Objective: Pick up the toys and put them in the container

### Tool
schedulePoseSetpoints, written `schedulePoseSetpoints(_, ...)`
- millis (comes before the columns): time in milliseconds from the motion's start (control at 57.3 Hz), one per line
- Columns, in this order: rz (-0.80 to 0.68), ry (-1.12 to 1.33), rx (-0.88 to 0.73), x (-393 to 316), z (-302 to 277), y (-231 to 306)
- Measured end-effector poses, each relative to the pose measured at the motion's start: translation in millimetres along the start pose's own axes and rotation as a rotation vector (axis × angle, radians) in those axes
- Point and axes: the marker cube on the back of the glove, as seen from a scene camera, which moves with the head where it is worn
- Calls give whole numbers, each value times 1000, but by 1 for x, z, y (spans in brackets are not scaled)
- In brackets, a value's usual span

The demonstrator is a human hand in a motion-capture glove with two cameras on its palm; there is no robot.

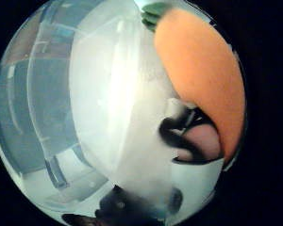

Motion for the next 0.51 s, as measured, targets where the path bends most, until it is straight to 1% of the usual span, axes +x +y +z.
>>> schedulePoseSetpoints(122, 7, -2, 133, 11, -39, 5)
schedulePoseSetpoints(192, 1, -31, 210, 14, -81, 10)
schedulePoseSetpoints(262, -17, -68, 254, 7, -123, 18)
schedulePoseSetpoints(384, -105, -92, 368, -26, -195, 31)
schedulePoseSetpoints(506, -195, -156, 429, -96, -239, 50)
